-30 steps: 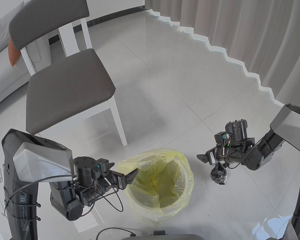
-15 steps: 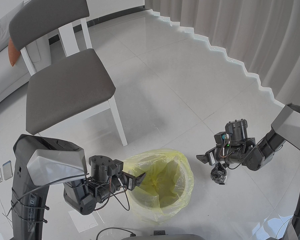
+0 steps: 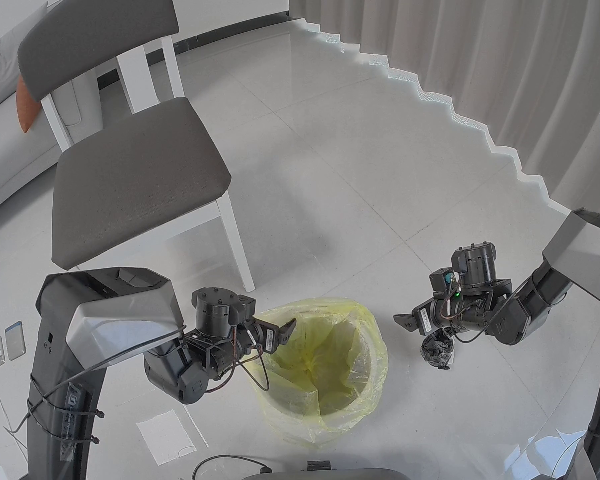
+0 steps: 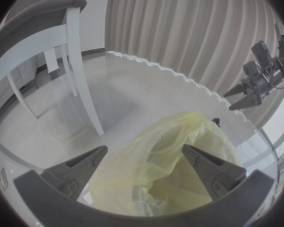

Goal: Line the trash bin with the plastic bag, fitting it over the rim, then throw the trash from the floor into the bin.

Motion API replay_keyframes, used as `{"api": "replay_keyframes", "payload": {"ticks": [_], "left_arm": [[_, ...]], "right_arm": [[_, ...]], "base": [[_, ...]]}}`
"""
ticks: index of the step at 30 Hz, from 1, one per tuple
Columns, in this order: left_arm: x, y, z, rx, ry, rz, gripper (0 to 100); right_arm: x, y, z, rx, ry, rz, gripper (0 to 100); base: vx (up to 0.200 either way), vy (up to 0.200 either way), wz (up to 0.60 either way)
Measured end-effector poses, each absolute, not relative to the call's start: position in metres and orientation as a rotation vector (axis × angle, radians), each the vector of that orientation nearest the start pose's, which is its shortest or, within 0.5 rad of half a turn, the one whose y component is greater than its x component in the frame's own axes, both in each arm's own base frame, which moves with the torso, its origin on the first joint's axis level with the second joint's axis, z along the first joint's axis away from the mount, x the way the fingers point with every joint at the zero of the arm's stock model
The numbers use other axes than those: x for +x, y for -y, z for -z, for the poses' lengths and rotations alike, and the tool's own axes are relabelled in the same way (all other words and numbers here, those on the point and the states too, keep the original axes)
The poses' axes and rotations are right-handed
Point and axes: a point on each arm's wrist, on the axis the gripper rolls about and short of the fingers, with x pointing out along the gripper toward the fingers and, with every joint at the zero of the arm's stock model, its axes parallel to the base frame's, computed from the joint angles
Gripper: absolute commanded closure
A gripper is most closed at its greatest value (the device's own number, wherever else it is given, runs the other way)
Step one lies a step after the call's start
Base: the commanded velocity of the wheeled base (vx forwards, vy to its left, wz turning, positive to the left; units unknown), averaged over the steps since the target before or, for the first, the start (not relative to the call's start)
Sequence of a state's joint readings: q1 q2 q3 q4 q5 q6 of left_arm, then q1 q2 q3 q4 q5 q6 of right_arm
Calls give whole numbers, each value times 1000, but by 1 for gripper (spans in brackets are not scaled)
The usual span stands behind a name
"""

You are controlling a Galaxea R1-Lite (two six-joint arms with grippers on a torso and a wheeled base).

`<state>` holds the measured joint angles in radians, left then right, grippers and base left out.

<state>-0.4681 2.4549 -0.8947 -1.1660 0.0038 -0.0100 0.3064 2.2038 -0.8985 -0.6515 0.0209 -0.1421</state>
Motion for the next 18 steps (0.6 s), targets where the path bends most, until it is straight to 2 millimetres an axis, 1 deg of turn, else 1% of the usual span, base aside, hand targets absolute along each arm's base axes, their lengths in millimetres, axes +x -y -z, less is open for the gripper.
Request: {"api": "replay_keyframes", "payload": {"ticks": [14,18], "left_arm": [[396,158,23,-25,-346,346,0],[404,153,20,-69,-340,319,0]], "right_arm": [[357,-114,-28,-231,-640,-363,0],[357,-113,-27,-231,-642,-362,0]], "base": [[0,0,0],[0,0,0]]}}
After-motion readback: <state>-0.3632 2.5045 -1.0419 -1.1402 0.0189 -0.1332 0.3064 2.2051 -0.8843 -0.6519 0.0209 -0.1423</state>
